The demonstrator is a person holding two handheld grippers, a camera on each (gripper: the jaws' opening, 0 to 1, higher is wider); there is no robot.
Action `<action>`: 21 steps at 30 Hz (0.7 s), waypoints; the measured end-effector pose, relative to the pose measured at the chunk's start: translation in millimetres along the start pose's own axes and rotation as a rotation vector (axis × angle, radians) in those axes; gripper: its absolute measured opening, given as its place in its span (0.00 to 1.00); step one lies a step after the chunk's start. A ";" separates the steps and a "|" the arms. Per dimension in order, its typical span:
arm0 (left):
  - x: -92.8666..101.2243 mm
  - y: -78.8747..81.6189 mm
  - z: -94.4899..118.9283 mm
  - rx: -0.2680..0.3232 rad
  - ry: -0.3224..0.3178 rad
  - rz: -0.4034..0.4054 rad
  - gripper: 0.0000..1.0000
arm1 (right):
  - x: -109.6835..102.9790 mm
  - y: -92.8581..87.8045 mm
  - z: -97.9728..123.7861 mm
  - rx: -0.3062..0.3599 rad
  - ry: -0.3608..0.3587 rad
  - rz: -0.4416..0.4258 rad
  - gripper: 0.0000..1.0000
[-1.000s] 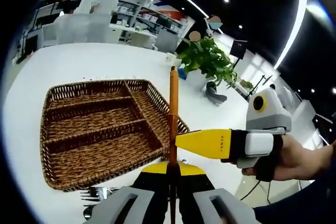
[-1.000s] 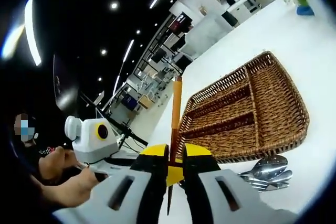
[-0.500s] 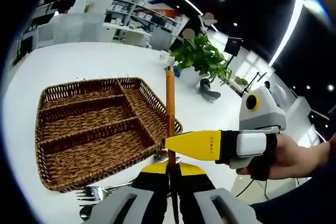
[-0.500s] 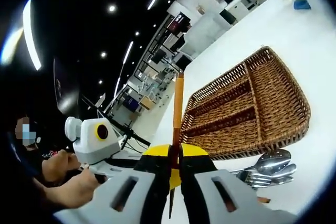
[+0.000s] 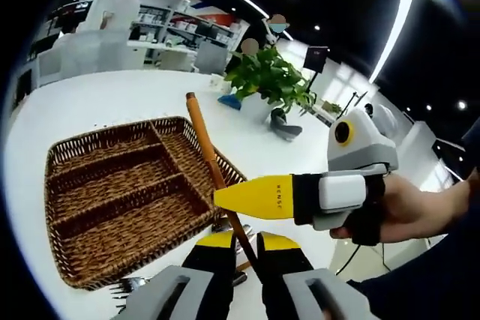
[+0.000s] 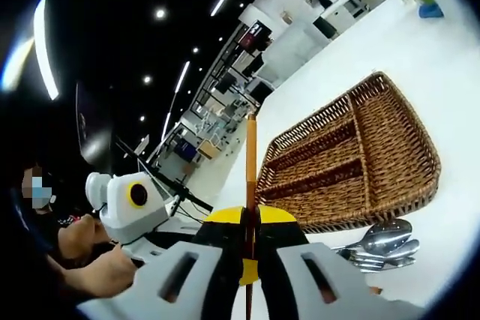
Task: Arrange the knives, forks, and spoons in their matching storage slots by inserting each utensil handle-first until every utensil is classified and aligned in the correct compartment
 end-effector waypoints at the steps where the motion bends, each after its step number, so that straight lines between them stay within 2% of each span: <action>1: 1.1 -0.4 0.3 -0.006 -0.002 -0.028 0.20 | 0.6 0.6 -0.1 -0.006 -0.003 0.010 0.03; 5: -3.3 -3.0 4.0 -0.026 0.037 -0.093 0.34 | 3.7 7.0 -0.5 -0.006 -0.017 0.035 0.03; 12: -10.3 -3.0 17.8 -0.014 0.070 -0.118 0.54 | 14.1 24.7 -2.7 -0.016 -0.059 0.082 0.03; 15: -14.2 -5.4 23.3 -0.015 0.092 -0.130 0.59 | 18.2 33.4 -3.8 -0.017 -0.078 0.099 0.03; 21: -24.1 -13.8 37.1 0.003 0.129 -0.106 0.69 | 29.9 51.1 -5.1 -0.011 -0.140 0.162 0.03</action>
Point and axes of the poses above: the point that each gripper's makers call its tool centre point, and the gripper's own axes: z roughly backward along the fingers, x roughly to its right, y roughly out of its top, the point moved 2 cm from there along z, roughly backward along the fingers, and after that the axes turned 7 degrees about -y, right-handed, at the moved point
